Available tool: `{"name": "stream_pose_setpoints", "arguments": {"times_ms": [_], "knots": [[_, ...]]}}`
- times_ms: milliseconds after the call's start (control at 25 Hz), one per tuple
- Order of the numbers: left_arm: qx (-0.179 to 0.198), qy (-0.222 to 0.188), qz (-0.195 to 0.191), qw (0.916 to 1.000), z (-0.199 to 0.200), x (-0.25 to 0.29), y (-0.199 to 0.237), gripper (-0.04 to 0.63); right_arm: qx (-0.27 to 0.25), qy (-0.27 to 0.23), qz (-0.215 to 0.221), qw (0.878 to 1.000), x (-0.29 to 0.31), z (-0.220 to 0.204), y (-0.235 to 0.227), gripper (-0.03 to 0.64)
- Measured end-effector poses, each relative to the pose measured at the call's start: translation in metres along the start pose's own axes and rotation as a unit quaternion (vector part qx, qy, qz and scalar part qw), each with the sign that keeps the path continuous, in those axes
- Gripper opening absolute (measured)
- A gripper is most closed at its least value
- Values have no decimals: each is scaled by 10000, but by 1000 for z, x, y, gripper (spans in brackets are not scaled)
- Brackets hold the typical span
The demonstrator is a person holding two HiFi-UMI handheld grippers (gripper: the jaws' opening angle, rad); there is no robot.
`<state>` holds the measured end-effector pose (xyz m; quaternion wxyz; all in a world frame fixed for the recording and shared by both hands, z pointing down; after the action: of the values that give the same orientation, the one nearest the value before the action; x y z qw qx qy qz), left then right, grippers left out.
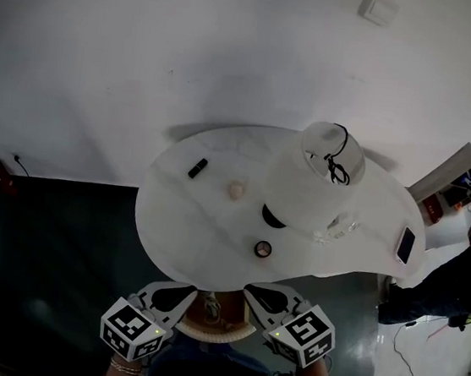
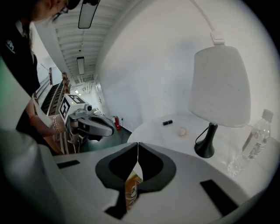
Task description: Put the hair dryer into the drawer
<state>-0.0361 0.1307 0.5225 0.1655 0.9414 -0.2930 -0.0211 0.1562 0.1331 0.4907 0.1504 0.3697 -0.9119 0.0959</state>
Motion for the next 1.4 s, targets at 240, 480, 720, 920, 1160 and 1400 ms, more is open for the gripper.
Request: {"name": "stream_pose_setpoints", "arguments": {"times_ms": [240,480,720,920,1160,1400], "knots": [[97,-226,102,9996,17,-5,1,15,110,-384,136,9991,-5,26,0,21],[255,-445,166,9985,40,-16,-2,15,-67,-730,211,9971,-10,56,1,20],[520,-758,238,9955,65,-24,0,15,-359,-1085,183,9933,-12,73,-2,20],[693,-911,399,9926,81,-30,8,15,-576,-1278,127,9900,-15,88,0,20],[859,-955,529,9903,88,-32,19,15,-538,-1565,-73,9862,-21,100,-7,18],[863,-1090,680,9880,97,-36,22,15,-458,-1738,-123,9836,-29,111,-10,18]]}}
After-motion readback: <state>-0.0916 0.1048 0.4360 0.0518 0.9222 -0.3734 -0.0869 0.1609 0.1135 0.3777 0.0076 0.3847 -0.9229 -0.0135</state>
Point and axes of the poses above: the fingertips, and each gripper's own axes: x forward along the fingers, y to its left, z out of its top, the point moved 7 cm from there along -x, backward along the fingers, and after that the axes turned 14 degrees about -y, right-handed, at the moved point
